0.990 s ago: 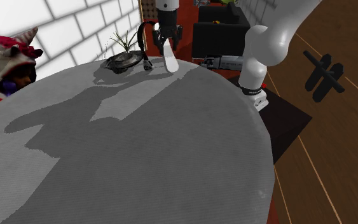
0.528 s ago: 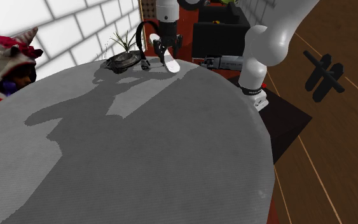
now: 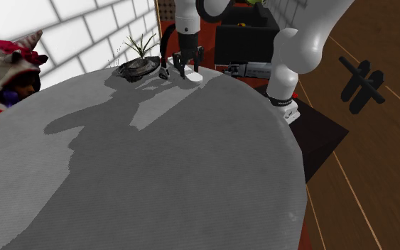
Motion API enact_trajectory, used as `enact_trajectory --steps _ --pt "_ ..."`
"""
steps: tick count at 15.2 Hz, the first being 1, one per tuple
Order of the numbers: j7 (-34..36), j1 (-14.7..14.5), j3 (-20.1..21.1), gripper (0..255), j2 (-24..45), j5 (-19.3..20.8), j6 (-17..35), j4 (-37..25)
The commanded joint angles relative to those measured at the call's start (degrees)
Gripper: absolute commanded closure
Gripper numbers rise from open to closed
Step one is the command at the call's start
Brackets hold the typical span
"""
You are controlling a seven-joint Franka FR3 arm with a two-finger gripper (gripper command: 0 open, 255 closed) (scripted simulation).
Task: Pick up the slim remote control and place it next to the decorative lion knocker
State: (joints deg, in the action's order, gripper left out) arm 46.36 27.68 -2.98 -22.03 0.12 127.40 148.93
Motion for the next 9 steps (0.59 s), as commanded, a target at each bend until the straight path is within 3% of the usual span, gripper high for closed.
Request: enact_trajectory --steps 1,4,5,9 --pt "0.0 0.0 0.0 255 0.0 0.0 0.0 0.1" --pt "0.0 0.0 0.0 255 0.0 0.0 0.0 0.1" --pt "0.0 0.0 0.0 0 0.0 0.0 0.0 0.1" --pt "0.0 0.0 0.0 0 0.0 0.0 0.0 0.1"
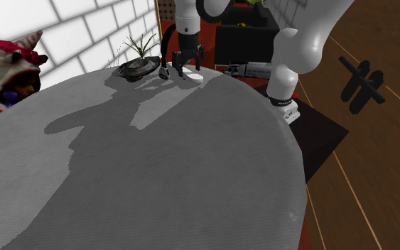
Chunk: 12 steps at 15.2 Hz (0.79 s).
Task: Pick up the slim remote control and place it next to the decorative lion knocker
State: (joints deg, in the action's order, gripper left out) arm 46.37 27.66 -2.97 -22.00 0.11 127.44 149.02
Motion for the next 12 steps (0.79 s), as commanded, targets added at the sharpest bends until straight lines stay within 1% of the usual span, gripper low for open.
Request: enact_trajectory --steps 1,5,12 --pt "0.0 0.0 0.0 0 0.0 0.0 0.0 0.0" --pt "0.1 0.1 0.1 0 -3.7 0.1 -8.3 -4.7" --pt "0.1 0.1 0.1 0 -3.7 0.1 -8.3 -4.7"
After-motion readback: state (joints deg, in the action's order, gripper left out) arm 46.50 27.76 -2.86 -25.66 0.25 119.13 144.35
